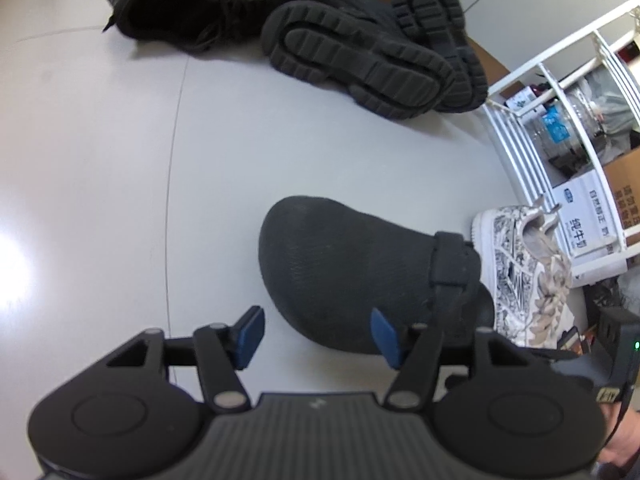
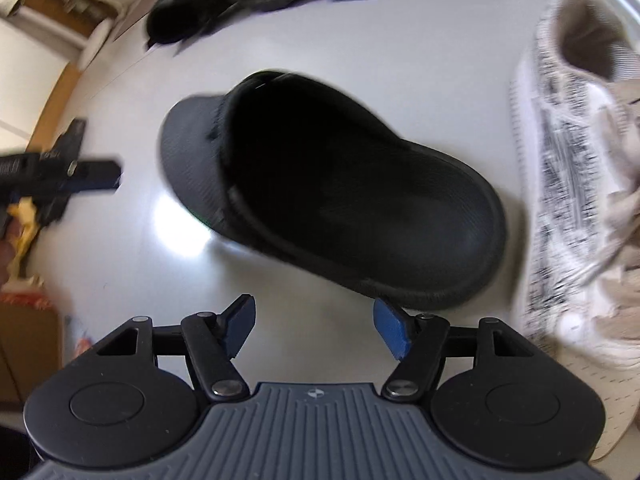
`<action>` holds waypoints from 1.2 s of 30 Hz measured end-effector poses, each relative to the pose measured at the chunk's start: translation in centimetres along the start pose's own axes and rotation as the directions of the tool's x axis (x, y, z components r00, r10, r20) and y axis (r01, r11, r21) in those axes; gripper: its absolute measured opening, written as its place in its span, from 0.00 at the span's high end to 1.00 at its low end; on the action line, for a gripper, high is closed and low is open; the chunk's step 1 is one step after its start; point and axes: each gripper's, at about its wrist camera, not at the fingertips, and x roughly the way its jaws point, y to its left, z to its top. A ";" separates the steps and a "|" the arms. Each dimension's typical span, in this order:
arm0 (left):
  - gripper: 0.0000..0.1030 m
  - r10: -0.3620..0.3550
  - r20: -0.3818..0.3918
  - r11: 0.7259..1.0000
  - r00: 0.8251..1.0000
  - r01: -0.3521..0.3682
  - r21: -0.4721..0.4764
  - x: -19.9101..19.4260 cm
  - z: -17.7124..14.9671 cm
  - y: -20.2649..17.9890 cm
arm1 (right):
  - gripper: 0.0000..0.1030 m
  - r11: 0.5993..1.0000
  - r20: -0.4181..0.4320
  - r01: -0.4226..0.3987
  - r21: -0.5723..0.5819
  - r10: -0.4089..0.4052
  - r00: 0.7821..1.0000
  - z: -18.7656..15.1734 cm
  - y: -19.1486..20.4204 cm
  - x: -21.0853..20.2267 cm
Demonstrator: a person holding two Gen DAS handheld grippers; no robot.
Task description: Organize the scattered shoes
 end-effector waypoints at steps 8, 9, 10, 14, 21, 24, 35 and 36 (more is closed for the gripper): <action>0.40 -0.001 -0.004 1.000 1.000 0.001 0.007 -0.1 -0.3 0.0 | 0.31 0.994 0.059 -0.070 0.079 0.065 0.996 1.1 -0.2 -0.5; 0.40 -0.001 -0.004 1.000 1.000 0.001 0.006 -0.1 -0.4 0.0 | 0.31 0.993 0.069 -0.071 0.094 0.065 0.996 1.5 -0.5 -0.4; 0.40 -0.002 -0.004 1.000 1.000 0.002 0.007 0.0 -0.4 -0.1 | 0.31 0.992 0.075 -0.066 0.106 0.058 0.995 1.9 -0.5 -0.4; 0.40 -0.003 -0.007 1.000 1.000 0.003 0.012 0.0 -0.6 -0.1 | 0.29 0.992 0.087 -0.043 0.120 0.033 0.996 2.5 -0.5 -0.3; 0.40 0.005 -0.012 1.000 1.000 -0.006 -0.005 0.1 -0.8 0.4 | 0.29 0.969 0.065 -0.163 0.183 0.153 0.986 2.2 -0.5 -0.5; 0.40 0.006 -0.011 1.000 1.000 -0.006 -0.006 0.1 -0.8 0.4 | 0.29 0.952 0.047 -0.205 0.228 0.200 0.979 2.2 -0.8 0.7; 0.40 0.014 -0.032 1.000 0.999 -0.014 -0.017 0.7 -1.1 0.7 | 0.24 0.949 0.110 -0.141 0.282 0.114 0.987 3.1 -2.8 1.3; 0.40 0.014 -0.033 1.000 0.999 -0.014 -0.016 0.7 -1.1 0.6 | 0.24 0.950 0.115 -0.135 0.283 0.106 0.988 3.3 -2.8 1.2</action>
